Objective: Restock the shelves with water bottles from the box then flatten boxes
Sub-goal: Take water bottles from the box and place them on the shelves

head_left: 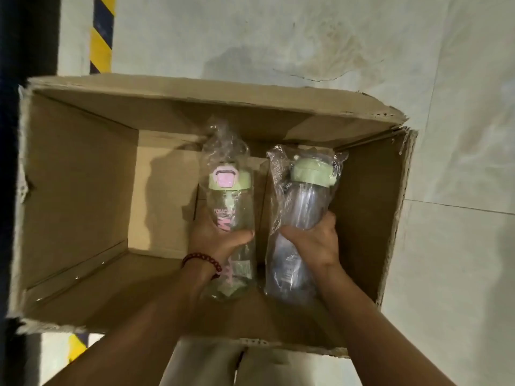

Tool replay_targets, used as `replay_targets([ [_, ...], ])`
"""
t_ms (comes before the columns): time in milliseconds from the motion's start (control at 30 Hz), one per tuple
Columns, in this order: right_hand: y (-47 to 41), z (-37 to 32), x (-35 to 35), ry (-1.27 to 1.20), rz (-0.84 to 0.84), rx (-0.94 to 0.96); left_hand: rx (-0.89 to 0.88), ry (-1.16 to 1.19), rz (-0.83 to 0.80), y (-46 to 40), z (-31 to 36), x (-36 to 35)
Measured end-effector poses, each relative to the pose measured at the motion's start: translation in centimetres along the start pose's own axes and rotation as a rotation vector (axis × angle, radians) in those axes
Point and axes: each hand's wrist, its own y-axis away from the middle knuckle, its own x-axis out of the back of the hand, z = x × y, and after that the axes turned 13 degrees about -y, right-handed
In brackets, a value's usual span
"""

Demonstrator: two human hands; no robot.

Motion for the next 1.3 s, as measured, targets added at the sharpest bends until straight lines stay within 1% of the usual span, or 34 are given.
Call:
replay_targets([
  [133,5.8,-2.0,1.4,-0.085,-0.026,0.046,-0.038,-0.025,0.111,4.5,0.0,4.6],
  [300,14.3,-6.2,4.2,-0.113,-0.096,0.109,-0.026,0.106,0.18,11.3,1.7,10.4],
  [400,19.4,-9.3,6.1,-0.074,-0.124,0.191,-0.074,0.191,0.243,16.2,4.2,13.9],
  [533,26.4,-13.6,8.4,-0.043,-0.15,0.294,-0.183,0.265,0.35,23.4,7.7,18.4],
  [767,37.9,-19.9,12.0,0.001,-0.247,0.462,-0.177,0.387,0.391,35.9,11.3,25.3],
  [867,42.6,-22.3,13.0,0.032,-0.309,0.547,-0.211,0.442,0.446,41.0,11.4,27.8],
  [967,47.2,-24.4,13.4,0.091,-0.404,0.673,-0.222,0.499,0.5,45.4,10.8,30.0],
  [1033,49.8,-25.4,13.3,0.13,-0.461,0.748,-0.217,0.534,0.568,47.9,10.1,31.5],
  [1133,53.6,-26.9,12.2,0.161,-0.541,0.84,-0.196,0.623,0.65,51.2,9.0,34.1],
  [1300,59.3,-28.0,8.6,0.231,-0.684,0.914,-0.208,0.755,0.799,56.4,6.2,37.5],
])
